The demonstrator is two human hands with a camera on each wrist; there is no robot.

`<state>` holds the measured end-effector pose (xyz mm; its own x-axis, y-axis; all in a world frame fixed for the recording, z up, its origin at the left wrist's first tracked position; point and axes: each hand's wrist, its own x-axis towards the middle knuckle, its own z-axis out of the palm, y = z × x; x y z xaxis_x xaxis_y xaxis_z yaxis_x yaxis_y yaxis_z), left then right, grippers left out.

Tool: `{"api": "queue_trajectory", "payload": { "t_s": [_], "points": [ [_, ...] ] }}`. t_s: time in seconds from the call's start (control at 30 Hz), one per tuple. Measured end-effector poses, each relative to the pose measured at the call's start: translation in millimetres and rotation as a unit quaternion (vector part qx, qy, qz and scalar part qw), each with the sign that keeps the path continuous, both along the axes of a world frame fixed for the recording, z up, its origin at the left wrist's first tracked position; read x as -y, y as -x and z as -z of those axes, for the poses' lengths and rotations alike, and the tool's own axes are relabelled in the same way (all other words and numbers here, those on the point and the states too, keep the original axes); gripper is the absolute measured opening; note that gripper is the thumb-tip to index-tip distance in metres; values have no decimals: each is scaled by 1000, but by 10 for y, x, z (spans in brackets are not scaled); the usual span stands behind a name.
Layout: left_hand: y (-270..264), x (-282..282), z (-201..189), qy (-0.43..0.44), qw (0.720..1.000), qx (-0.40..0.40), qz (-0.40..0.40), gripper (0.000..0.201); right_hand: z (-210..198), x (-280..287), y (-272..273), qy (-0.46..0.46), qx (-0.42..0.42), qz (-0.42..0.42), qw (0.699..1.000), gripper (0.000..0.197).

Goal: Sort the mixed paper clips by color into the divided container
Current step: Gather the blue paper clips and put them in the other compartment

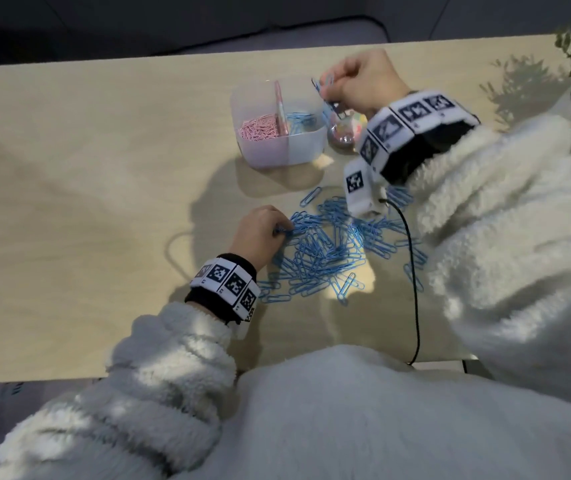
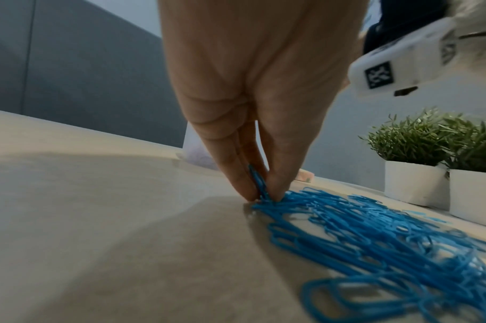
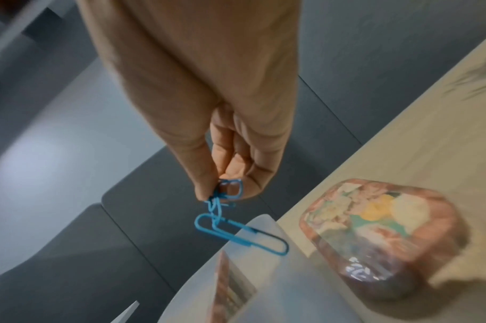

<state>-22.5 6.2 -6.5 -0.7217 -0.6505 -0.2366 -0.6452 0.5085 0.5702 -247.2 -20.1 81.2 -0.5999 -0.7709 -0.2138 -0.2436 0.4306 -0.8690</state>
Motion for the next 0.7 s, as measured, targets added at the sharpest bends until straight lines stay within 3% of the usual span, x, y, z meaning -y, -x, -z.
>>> {"api": "queue_trajectory", "payload": {
  "t_s": [0.13,0.27,0.37,0.47,0.63,0.7],
  "points": [
    [9,40,-34,-14,999,-1,-31,20,55,382,35,-21,-27,10,999,27],
    [39,112,-131,-19,999,-30,-39,19,107,369,-35,-54,-80,-35,995,6],
    [141,235,-309,-25,994,-79,-75,15,95,69,-70,27,-97,-9,995,21],
    [367,423,-554,0,985,-144,-97,15,206,-320,-90,83,-104,22,991,21],
    [836,720,-767,40,953,-271,-131,17,615,-934,-133,27,-41,26,998,16],
    [972,789,-720,58,946,-286,-144,19,760,-1091,-153,9,-26,23,999,21]
  ]
}}
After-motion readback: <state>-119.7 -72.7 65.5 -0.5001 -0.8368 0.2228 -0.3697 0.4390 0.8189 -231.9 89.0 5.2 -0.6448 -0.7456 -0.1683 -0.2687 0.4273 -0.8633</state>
